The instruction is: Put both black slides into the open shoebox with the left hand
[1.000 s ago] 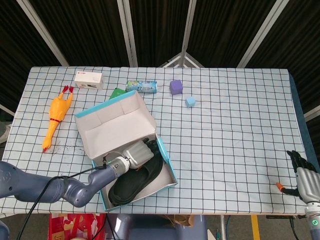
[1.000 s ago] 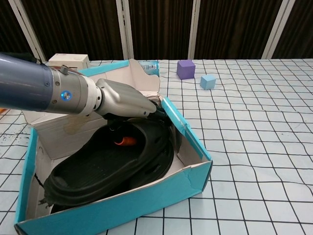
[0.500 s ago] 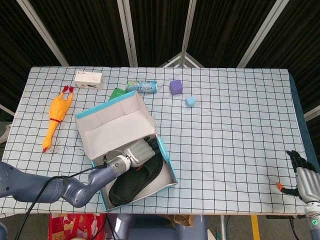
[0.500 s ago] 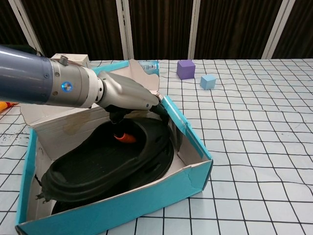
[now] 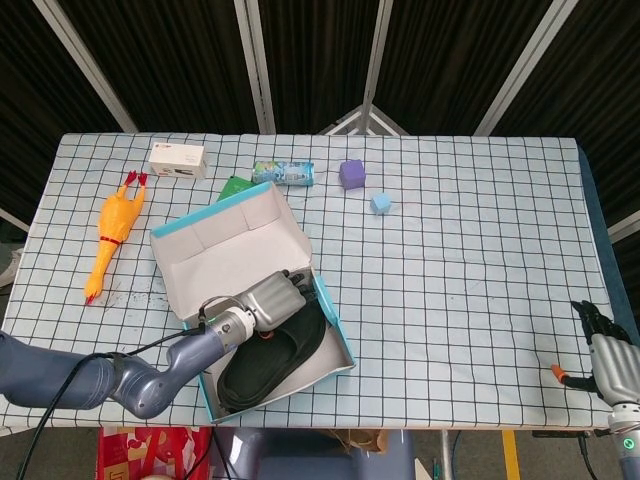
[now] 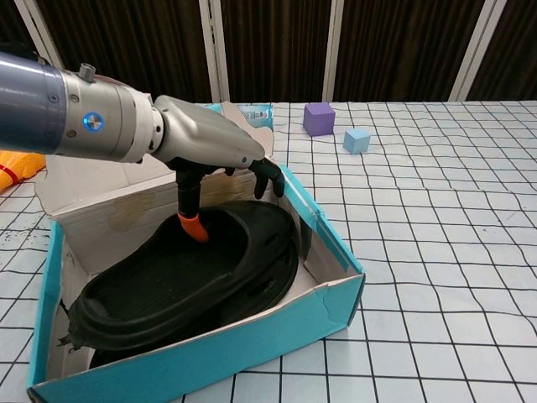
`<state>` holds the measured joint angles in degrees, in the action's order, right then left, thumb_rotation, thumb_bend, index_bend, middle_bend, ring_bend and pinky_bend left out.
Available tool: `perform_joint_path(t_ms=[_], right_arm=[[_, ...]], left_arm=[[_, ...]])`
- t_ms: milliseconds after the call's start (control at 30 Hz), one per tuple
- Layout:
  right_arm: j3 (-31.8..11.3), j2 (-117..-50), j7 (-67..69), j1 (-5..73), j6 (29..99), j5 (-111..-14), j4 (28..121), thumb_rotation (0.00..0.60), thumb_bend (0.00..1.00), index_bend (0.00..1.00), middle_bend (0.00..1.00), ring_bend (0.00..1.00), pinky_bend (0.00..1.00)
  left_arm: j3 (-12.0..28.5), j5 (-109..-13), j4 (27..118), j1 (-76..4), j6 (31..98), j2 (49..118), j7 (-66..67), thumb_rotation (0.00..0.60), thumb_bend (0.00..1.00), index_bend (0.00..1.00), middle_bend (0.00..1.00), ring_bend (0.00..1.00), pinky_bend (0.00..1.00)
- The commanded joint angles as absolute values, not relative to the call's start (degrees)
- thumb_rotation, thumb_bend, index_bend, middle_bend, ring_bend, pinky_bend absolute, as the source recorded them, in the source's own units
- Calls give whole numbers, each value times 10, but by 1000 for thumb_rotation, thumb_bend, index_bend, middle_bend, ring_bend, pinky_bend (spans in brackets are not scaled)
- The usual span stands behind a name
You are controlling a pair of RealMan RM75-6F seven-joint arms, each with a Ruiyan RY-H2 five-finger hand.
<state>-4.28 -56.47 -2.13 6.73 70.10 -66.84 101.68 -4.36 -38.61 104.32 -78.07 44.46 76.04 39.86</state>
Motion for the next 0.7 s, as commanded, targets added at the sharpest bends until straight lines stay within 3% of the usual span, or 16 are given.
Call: perform_joint_path(t_ms=[33, 467, 600, 700], right_arm=[[-43, -565, -22, 68, 701, -668, 1017, 600, 245, 0, 25, 102, 131], [-41, -564, -22, 66, 703, -669, 1018, 600, 245, 0, 25, 101, 131], [-41, -564, -22, 67, 699, -667, 1018, 600, 245, 0, 25, 101, 131], [-39, -564, -24, 65, 701, -669, 1020, 600, 245, 0, 25, 101, 131]], left_arm=[[-42, -368, 1060, -791, 443, 744, 406, 600, 64, 11, 216, 118, 250], [-39, -322, 1142, -827, 475, 674, 437, 600, 104, 31, 210, 111, 250], [-29, -344, 1169, -819, 482, 649, 422, 600, 105, 102, 284, 151, 258], [-17, -382, 1195, -800, 484, 628, 389, 600, 125, 206, 387, 250, 331]])
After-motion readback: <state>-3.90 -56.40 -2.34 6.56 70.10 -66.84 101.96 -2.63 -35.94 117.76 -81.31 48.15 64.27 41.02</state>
